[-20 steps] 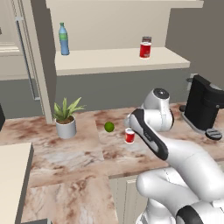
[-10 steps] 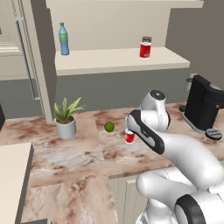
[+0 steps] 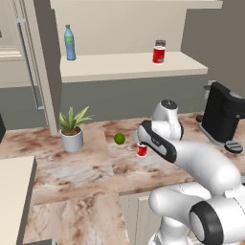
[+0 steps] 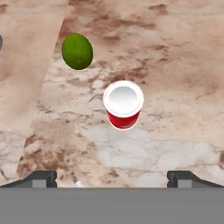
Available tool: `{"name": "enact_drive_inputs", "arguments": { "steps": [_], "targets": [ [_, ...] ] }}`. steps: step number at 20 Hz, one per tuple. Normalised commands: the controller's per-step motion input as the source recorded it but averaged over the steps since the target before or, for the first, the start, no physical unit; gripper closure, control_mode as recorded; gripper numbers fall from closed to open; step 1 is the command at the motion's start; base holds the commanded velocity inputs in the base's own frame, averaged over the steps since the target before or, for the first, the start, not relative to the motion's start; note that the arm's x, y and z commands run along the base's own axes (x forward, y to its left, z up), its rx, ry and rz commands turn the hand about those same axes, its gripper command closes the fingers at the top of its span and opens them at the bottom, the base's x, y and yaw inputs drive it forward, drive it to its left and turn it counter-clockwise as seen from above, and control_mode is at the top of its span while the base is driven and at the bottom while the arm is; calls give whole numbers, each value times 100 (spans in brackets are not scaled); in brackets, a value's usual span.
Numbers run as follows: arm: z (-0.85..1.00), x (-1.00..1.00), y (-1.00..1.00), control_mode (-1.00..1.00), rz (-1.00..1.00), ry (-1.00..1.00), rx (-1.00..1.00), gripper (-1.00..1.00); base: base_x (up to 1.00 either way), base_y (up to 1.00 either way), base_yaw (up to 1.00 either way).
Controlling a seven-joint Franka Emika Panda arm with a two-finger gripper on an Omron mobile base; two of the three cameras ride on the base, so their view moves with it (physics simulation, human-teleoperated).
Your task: Pick the cans from the counter and place them in their designated side in the cabinet.
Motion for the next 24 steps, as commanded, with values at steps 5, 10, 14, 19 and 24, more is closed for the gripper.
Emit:
{"name": "enact_drive_inputs", "arguments": {
  "steps": [5,10,14,19,24],
  "targets": [
    [-13,12,0,-100,0,4,0,-100,0,0,0],
    [-12,18,0,-100,0,1,0,-100,0,0,0],
    [-11,23,0,-100,0,1,0,-100,0,0,0],
    [-14,16,0,-100,0,2,0,-100,0,0,0],
    [-20,13,0,-100,0,3,-1,-100,0,0,0]
  ]
}}
